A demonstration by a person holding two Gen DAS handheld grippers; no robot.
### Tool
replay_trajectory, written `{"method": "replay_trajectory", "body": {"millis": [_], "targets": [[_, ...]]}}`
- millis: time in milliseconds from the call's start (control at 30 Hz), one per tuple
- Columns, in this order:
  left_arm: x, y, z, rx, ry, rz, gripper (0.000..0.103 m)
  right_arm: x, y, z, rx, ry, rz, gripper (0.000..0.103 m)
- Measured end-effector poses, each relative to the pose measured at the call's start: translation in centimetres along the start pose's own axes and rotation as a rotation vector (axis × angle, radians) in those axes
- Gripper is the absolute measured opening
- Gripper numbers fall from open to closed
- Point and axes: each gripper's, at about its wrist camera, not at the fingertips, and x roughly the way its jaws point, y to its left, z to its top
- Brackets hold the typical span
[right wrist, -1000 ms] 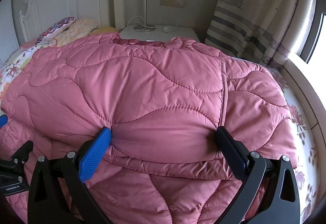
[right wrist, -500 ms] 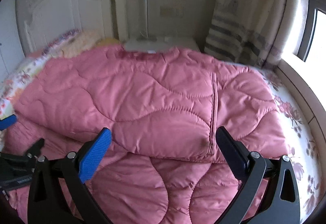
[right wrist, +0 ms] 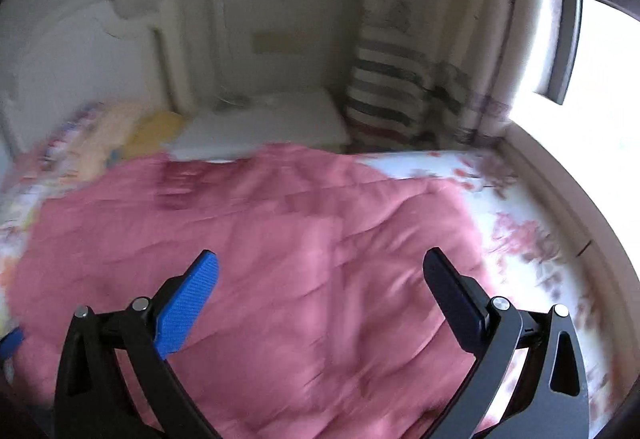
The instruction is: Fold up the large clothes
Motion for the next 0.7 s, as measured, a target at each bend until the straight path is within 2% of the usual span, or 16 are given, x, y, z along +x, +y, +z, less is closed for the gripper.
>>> {"method": "replay_trajectory", "body": {"millis": [67,133,200,267,333,433,533,633,700], "targets": [[0.0,-0.2,0.0,0.005,-0.003,0.008,0.101,3.5,-2.1,0.7,0.029,0.088,-0.038,0.098],[0.0,-0.1,0.0,0.004,-0.001,0.006,0.101,6.5,-3.9,-0.1,0.057,0.173,0.016,0.099],[0.1,0.1,0.0,-0.003,0.002,-0.003,0.101,6.7,-4.9,-0.4,0.081,0.16,0.066,0.099],[0.2,0.2,0.0,-0.007,0.003,-0.009,0.101,5.8,-5.0,-0.4,0.089,0.15,0.047,0.098],[0.2,0.3,0.0,-0.011,0.004,-0.012,0.101,3.6,-5.1,-0.5,0.12,0.074,0.037,0.098],[0.1,0.3,0.0,-0.008,0.003,-0.009,0.101,1.1,-4.5,-1.1,0.15,0.015,0.113,0.098],[0.1,0.3,0.0,-0.005,0.001,-0.005,0.101,0.9,-2.3,-1.5,0.067,0.034,0.147,0.098],[0.2,0.3,0.0,-0.009,0.002,-0.009,0.101,3.4,0.2,-2.6,-0.069,0.119,0.103,0.099],[0.2,0.3,0.0,-0.011,0.003,-0.012,0.101,3.5,0.5,-2.6,-0.064,0.125,0.096,0.098]]}}
